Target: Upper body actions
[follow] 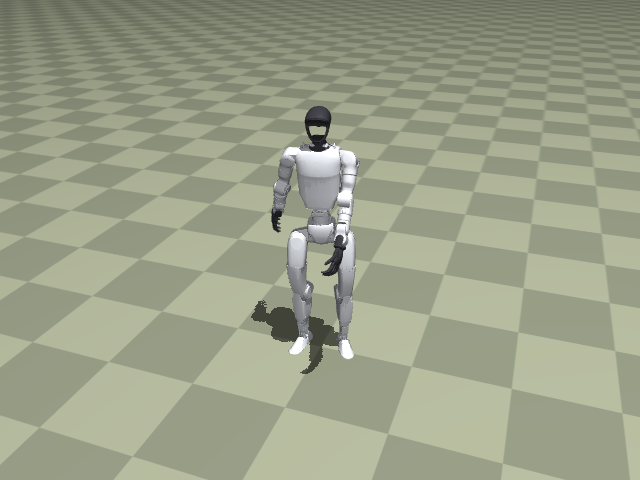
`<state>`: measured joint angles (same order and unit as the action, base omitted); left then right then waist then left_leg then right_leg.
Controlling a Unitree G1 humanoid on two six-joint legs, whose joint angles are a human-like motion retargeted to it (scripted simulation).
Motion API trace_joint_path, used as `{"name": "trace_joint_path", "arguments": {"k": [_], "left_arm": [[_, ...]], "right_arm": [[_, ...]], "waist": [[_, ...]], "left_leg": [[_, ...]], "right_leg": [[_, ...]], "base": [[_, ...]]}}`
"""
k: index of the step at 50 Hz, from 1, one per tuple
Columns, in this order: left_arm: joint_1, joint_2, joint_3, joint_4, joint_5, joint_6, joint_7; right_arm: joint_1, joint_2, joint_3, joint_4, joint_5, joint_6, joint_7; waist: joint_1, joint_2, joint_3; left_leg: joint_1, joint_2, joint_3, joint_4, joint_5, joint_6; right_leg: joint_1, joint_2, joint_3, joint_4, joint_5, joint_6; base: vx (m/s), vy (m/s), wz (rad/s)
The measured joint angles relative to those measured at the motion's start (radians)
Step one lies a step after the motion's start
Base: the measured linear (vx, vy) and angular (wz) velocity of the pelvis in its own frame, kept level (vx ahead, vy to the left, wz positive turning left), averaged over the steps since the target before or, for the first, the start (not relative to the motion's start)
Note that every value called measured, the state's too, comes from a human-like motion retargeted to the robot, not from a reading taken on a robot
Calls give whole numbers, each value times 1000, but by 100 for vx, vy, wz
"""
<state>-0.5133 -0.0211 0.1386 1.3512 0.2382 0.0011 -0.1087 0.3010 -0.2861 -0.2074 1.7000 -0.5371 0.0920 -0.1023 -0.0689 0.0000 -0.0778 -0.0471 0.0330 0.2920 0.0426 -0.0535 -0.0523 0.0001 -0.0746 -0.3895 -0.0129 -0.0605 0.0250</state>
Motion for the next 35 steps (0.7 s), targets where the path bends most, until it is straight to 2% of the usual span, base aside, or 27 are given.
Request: {"name": "trace_joint_path", "arguments": {"k": [4, 10, 13, 17, 20, 23, 29, 35], "left_arm": [[-16, 22, -38, -22, 68, -3, 65], [137, 54, 16, 55, 71, 15, 9], [262, 85, 100, 149, 47, 41, -17], [454, 128, 242, 304, 3, 105, -9], [639, 146, 322, 349, -60, 164, -19], [818, 156, 371, 349, -70, 184, -75], [996, 167, 422, 349, -5, 204, -145], [862, 199, 320, 349, -19, 224, -134]], "right_arm": [[3, -9, 5, 0, 47, -5, -23], [-163, 53, 138, 0, 22, 1, 38], [-318, 121, 245, 0, -44, -31, 142], [-506, 242, 338, -54, -116, -125, 337], [-593, 326, 415, -188, -88, -194, 472], [-662, 387, 473, -304, -43, -250, 560], [-721, 426, 518, -416, -53, -331, 573], [-605, 353, 491, -371, -161, -320, 508]], "waist": [[4, 10, 0], [17, 26, -8], [14, 32, -4], [4, 43, 0], [8, 47, 3], [1, 50, 3], [-14, 49, 7], [-23, 32, 3]], "left_leg": [[2, 3, 7, -1, -3, 0], [22, 6, 35, -14, -9, 1], [45, 10, 61, -25, -14, 0], [73, 18, 95, -39, -20, -4], [90, 27, 129, -48, -25, -9], [98, 34, 149, -55, -28, -13], [95, 39, 150, -53, -30, -16], [76, 25, 104, -44, -21, -11]], "right_leg": [[-5, 3, 7, 0, 1, -2], [-19, 13, 35, 6, 8, -6], [-25, 24, 61, 10, 14, -11], [-38, 37, 94, 21, 21, -14], [-53, 50, 128, 26, 28, -16], [-65, 59, 147, 31, 32, -17], [-74, 60, 150, 36, 33, -14], [-55, 41, 107, 30, 24, -12]], "base": [[0, 0, 0], [1, 1, -24], [0, -3, -42], [0, -5, -43], [3, -5, -55], [2, -4, -35], [0, -1, 0], [0, 1, 38]]}}
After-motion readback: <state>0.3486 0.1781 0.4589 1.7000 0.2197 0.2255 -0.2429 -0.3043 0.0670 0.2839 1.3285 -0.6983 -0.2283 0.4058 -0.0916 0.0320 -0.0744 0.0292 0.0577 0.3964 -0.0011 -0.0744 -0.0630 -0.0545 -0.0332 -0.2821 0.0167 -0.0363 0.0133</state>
